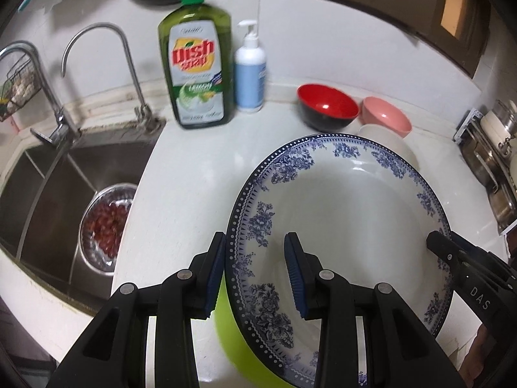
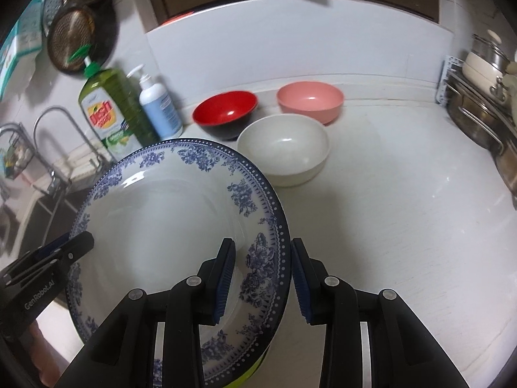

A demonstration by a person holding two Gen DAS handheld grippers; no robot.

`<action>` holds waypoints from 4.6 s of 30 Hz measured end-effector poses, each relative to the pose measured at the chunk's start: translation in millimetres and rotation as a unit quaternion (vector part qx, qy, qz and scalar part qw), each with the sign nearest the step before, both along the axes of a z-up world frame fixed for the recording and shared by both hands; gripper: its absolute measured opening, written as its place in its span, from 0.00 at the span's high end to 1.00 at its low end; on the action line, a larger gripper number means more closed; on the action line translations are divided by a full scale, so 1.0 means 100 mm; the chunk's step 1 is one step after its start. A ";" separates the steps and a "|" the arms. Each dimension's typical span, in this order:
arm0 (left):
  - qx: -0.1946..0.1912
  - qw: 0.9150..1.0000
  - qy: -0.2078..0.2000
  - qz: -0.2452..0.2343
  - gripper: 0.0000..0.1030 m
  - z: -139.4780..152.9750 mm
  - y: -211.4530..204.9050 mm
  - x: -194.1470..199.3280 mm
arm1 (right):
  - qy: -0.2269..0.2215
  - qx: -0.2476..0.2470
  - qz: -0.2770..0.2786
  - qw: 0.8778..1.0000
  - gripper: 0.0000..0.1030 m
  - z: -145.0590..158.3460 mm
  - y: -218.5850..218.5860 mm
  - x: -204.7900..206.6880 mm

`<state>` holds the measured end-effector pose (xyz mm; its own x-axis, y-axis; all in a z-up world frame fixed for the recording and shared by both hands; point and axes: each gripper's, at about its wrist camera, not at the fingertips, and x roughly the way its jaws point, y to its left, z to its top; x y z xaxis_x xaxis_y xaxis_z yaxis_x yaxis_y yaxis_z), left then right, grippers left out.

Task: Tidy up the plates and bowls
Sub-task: 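Lower the blue-and-white plate onto the green plate stack with both grippers, then open both grippers and pull back from the plate stack, then move both grippers to the rim of the white bowl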

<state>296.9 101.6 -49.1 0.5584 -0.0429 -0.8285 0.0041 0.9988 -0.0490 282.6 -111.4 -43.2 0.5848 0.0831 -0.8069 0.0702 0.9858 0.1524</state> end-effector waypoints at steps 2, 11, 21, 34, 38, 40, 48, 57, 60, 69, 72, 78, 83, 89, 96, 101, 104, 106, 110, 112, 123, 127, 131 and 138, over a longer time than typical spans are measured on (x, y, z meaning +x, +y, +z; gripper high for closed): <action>-0.001 1.000 0.008 0.003 0.65 -0.05 0.04 -0.03 | 0.007 -0.002 0.008 1.000 0.65 -0.05 0.06 0.00; -0.003 0.998 0.053 0.020 0.65 -0.35 0.12 -0.10 | 0.044 -0.012 0.029 0.999 0.65 -0.28 0.17 -0.03; 0.003 0.996 0.080 0.027 0.65 -0.56 0.14 -0.10 | 0.075 -0.014 0.045 0.996 0.65 -0.50 0.24 -0.03; 0.004 0.995 0.096 0.028 0.65 -0.68 0.12 -0.07 | 0.094 -0.027 0.052 0.994 0.63 -0.65 0.25 -0.05; -0.002 0.995 0.099 0.031 0.65 -0.71 0.14 -0.08 | 0.094 -0.033 0.054 0.994 0.63 -0.65 0.27 -0.06; -0.005 0.994 0.102 0.031 0.65 -0.73 0.15 -0.09 | 0.095 -0.036 0.056 0.993 0.62 -0.65 0.28 -0.06; 0.000 0.994 0.104 0.033 0.63 -0.75 0.14 -0.11 | 0.100 -0.031 0.056 0.993 0.59 -0.65 0.30 -0.03; 0.021 0.996 0.074 0.041 0.34 -0.59 0.13 -0.15 | 0.106 -0.025 0.056 0.992 0.44 -0.68 0.30 -0.02; 0.031 0.997 0.058 0.037 0.25 -0.49 0.09 -0.13 | 0.100 -0.024 0.051 0.993 0.43 -0.63 0.26 -0.03; 0.043 0.999 0.016 -0.003 0.14 -0.13 -0.12 0.02 | 0.071 -0.025 0.030 0.997 0.40 -0.35 0.05 -0.05; 0.043 0.999 -0.001 -0.015 0.12 -0.01 -0.23 0.08 | 0.053 -0.028 0.020 0.998 0.40 -0.20 -0.06 -0.02; 0.052 0.997 -0.032 -0.037 0.09 0.16 -0.45 0.28 | 0.037 -0.042 -0.001 0.998 0.40 0.00 -0.28 0.15; 0.067 0.995 -0.049 -0.056 0.09 0.22 -0.65 0.51 | 0.029 -0.044 -0.011 0.999 0.40 0.11 -0.49 0.34; 0.070 0.993 -0.057 -0.071 0.09 0.33 -0.86 0.77 | 0.023 -0.030 -0.011 0.999 0.40 0.18 -0.69 0.63; 0.070 0.993 -0.044 -0.084 0.10 0.34 -1.03 1.11 | 0.017 -0.029 -0.021 0.999 0.40 0.21 -0.85 0.93; 0.063 0.993 -0.027 -0.092 0.11 0.26 -1.13 1.35 | 0.018 -0.028 -0.024 0.999 0.40 0.20 -0.93 1.15; 0.061 0.993 -0.015 -0.102 0.15 0.18 -1.19 1.49 | 0.021 -0.030 -0.024 0.999 0.40 0.15 -0.96 1.28; 0.062 0.992 -0.008 -0.109 0.18 0.13 -1.23 1.57 | 0.025 -0.026 -0.022 0.999 0.40 0.11 -0.98 1.35; 0.050 0.991 0.003 -0.128 0.22 0.02 -1.29 1.68 | 0.038 -0.014 -0.023 0.999 0.40 -0.04 -1.01 1.47; 0.047 0.989 0.007 -0.143 0.25 -0.04 -1.34 1.72 | 0.047 -0.011 -0.025 0.999 0.40 -0.12 -1.03 1.53; 0.034 0.984 0.039 -0.170 0.39 -0.40 -1.55 1.97 | 0.084 0.000 -0.023 0.996 0.46 -0.47 -1.06 1.73; 0.038 0.983 0.051 -0.175 0.49 -0.51 -1.60 2.03 | 0.093 0.004 -0.026 0.995 0.51 -0.54 -1.08 1.76; 0.027 0.982 0.063 -0.176 0.56 -0.59 -1.66 2.08 | 0.102 0.006 -0.026 0.994 0.56 -0.59 -1.08 1.79; 0.014 0.982 0.082 -0.171 0.75 -0.71 -1.71 2.13 | 0.112 0.017 -0.023 0.993 0.68 -0.65 -1.07 1.81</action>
